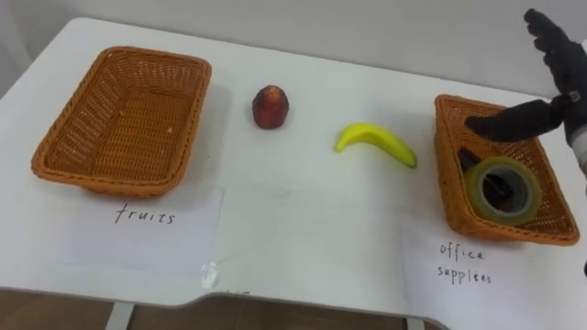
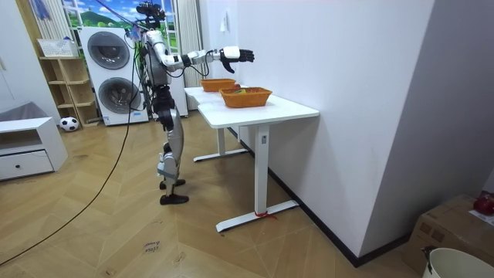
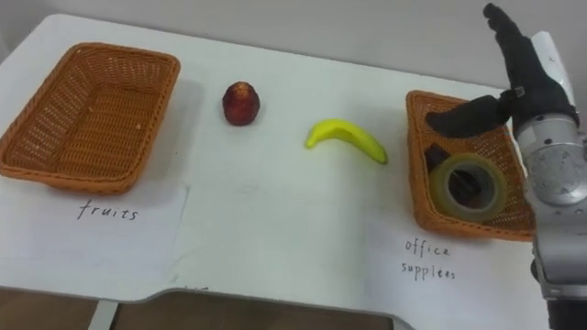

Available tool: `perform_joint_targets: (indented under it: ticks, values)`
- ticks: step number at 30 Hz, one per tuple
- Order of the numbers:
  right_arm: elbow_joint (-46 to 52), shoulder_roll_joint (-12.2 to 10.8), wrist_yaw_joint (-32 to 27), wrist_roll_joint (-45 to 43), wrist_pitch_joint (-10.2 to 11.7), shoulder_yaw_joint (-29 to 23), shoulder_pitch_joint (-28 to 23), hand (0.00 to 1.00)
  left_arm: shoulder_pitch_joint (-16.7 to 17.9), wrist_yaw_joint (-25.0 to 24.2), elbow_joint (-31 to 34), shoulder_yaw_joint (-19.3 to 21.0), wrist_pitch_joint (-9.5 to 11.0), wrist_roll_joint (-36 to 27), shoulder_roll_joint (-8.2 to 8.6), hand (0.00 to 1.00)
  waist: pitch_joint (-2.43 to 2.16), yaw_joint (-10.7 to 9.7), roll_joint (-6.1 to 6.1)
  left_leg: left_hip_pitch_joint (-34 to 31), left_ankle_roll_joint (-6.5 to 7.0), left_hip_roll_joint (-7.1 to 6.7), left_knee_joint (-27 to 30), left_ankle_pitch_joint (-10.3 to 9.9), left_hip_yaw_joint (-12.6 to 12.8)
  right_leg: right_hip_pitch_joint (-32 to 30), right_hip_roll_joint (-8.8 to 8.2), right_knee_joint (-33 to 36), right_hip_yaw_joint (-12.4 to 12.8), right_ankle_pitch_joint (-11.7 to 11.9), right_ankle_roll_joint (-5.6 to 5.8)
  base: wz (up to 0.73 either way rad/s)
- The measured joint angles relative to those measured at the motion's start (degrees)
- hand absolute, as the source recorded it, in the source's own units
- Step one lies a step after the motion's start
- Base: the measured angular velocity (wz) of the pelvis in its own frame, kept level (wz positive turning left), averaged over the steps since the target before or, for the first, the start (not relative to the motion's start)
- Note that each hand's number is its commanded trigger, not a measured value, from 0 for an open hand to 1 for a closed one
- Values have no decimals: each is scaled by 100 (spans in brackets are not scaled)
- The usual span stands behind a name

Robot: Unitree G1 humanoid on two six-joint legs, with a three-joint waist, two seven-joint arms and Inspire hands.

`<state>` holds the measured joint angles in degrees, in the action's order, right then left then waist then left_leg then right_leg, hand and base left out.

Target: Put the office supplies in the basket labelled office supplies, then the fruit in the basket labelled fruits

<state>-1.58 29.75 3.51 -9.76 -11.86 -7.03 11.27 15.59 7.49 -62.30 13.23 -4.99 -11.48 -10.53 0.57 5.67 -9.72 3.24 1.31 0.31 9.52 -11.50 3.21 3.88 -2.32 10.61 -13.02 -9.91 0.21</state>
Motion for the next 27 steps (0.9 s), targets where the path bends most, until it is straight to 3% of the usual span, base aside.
perform_joint_targets:
  ticks: [3, 10, 15, 18, 27]
  values:
    - [4, 0, 0, -5, 2, 7, 23, 0, -18, -7, -28, -2, 5, 47, -39, 0, -12, 84, -32, -65, 0, -8, 33, 0, -48, -19, -8, 0, -103, 0, 0, 12]
    - [32, 2, -45, 61, 73, 393, 307, 0, -63, -58, -84, -46, -4, 340, -99, 0, 12, 205, 16, -87, 0, -9, 36, 0, -76, -27, 2, -12, -130, 0, -1, 1]
    - [31, 2, -37, 67, 86, 763, 338, 0, -41, -102, -63, -132, -44, 435, -156, 0, -26, 284, 34, -92, 0, -10, 42, 3, -33, -55, -3, -11, -102, 0, -1, 0]
    - [26, 2, -33, 66, 85, 998, 338, 0, -41, -76, -61, -224, -89, 437, -214, 0, -23, 287, 40, -90, 0, -1, 53, 4, -36, -58, -9, -12, -104, 0, -1, 0]
    - [26, 14, 41, 64, 68, 1095, 500, 0, -39, -79, -63, -243, -140, 482, -266, 0, -48, 323, -27, -156, 0, 4, 79, 3, -40, -86, -8, -11, -95, 0, -1, 0]
